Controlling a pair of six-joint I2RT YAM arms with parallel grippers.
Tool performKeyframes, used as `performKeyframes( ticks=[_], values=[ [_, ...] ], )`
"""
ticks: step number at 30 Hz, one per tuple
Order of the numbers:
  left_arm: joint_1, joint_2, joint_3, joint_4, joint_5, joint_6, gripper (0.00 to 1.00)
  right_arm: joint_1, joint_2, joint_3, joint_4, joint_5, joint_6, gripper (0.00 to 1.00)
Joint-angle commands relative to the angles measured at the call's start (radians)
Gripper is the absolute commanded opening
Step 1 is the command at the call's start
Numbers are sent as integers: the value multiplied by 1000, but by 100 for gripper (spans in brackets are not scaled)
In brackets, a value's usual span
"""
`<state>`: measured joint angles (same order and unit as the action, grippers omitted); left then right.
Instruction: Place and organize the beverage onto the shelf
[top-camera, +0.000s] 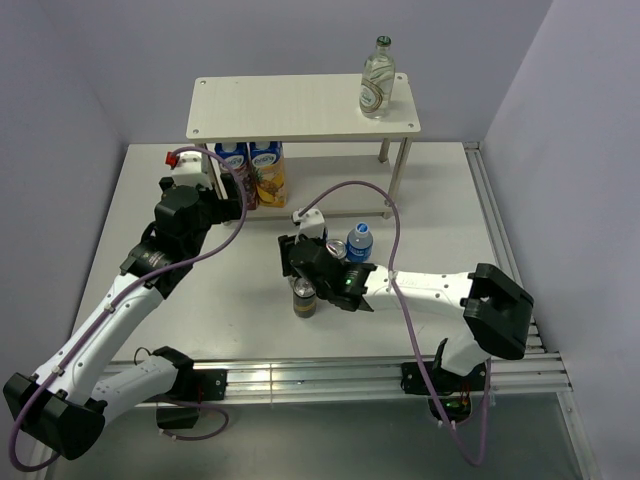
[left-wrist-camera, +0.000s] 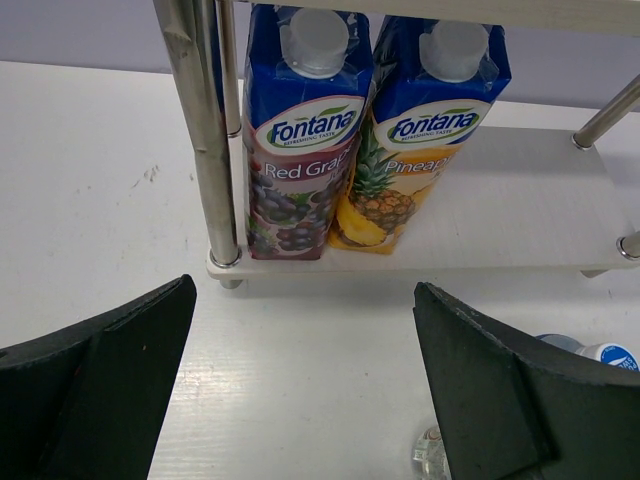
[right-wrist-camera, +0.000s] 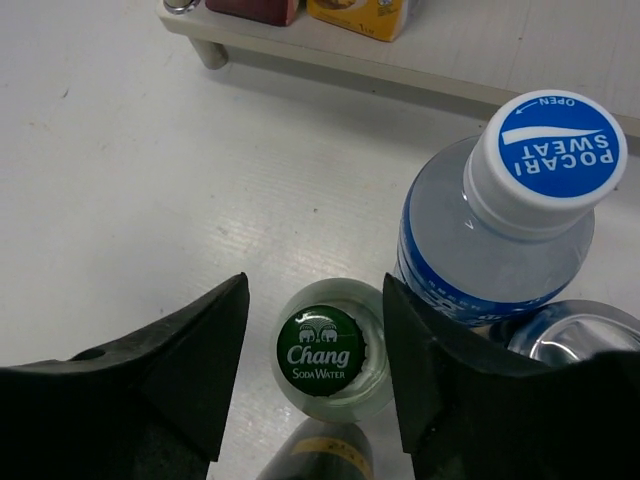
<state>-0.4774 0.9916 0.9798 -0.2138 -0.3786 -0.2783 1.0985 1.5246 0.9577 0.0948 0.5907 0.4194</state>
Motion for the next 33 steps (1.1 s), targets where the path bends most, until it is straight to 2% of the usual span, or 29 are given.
performKeyframes(
  ticks=[1, 4, 6, 10, 13, 17, 23, 29, 32, 33],
  values=[
    [0, -11, 0, 34, 12, 10, 97, -9, 15, 45, 49, 24, 4, 60],
    [0, -11, 0, 36, 9, 11, 97, -9, 20, 50, 48, 21, 7, 57],
    [2, -13, 2, 34, 6, 11, 97, -9, 22, 50, 43, 18, 10, 50],
    [3, -16, 2, 34, 3, 11, 97, -11, 20, 59, 36, 14, 10, 13],
    [3, -15, 2, 33, 0, 11, 97, -9, 20, 99, 7, 14, 7, 2],
    [6, -16, 2, 33, -8, 10, 97, -8, -6, 167, -39, 8, -30, 0],
    [8, -15, 0, 33, -17, 11, 97, -8, -38, 380, -144, 38, -132, 0],
    [11, -19, -4, 34, -23, 14, 97, -38, 15, 706, -257, 43, -255, 0],
    [10, -19, -6, 36, -26, 14, 97, -95, 87, 915, -338, 20, -303, 0],
    [11, -16, -6, 36, -25, 14, 97, -113, 110, 1034, -360, 6, -315, 0]
  ],
)
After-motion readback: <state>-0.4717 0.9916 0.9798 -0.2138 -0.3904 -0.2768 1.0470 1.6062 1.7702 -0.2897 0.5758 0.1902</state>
